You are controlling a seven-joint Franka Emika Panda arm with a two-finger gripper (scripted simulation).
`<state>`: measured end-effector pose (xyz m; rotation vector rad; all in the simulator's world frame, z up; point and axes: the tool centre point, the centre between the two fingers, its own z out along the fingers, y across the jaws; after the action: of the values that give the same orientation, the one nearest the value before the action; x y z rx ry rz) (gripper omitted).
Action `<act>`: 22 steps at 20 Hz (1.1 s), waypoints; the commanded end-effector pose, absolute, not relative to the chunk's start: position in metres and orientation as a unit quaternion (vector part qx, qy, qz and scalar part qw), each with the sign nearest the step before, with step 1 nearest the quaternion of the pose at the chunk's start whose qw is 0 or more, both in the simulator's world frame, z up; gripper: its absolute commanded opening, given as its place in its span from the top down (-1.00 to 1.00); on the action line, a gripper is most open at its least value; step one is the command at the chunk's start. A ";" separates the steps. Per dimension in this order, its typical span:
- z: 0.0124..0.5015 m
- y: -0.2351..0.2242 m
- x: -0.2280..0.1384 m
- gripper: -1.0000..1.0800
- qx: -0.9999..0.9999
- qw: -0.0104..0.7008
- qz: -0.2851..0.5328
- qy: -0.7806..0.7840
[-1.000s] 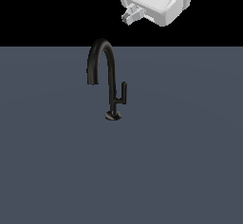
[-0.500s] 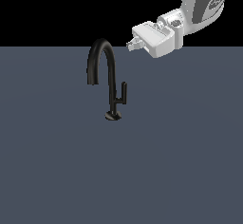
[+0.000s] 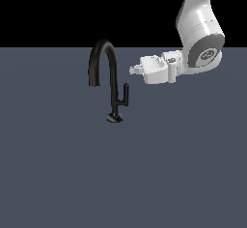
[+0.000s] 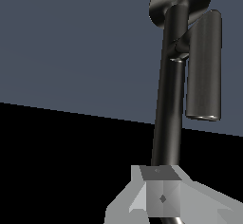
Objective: Turn on the faucet by rotating a designated handle.
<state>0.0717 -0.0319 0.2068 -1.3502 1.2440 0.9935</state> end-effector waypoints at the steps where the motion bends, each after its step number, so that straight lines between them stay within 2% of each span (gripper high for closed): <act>1: 0.189 -0.031 0.076 1.00 -0.524 0.516 0.423 0.529; 11: 0.147 -0.023 0.082 1.00 -0.440 0.543 0.447 0.559; 22: 0.143 -0.020 0.077 1.00 -0.430 0.545 0.450 0.562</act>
<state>0.0794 -0.0209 0.1423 -1.0189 1.3334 1.0666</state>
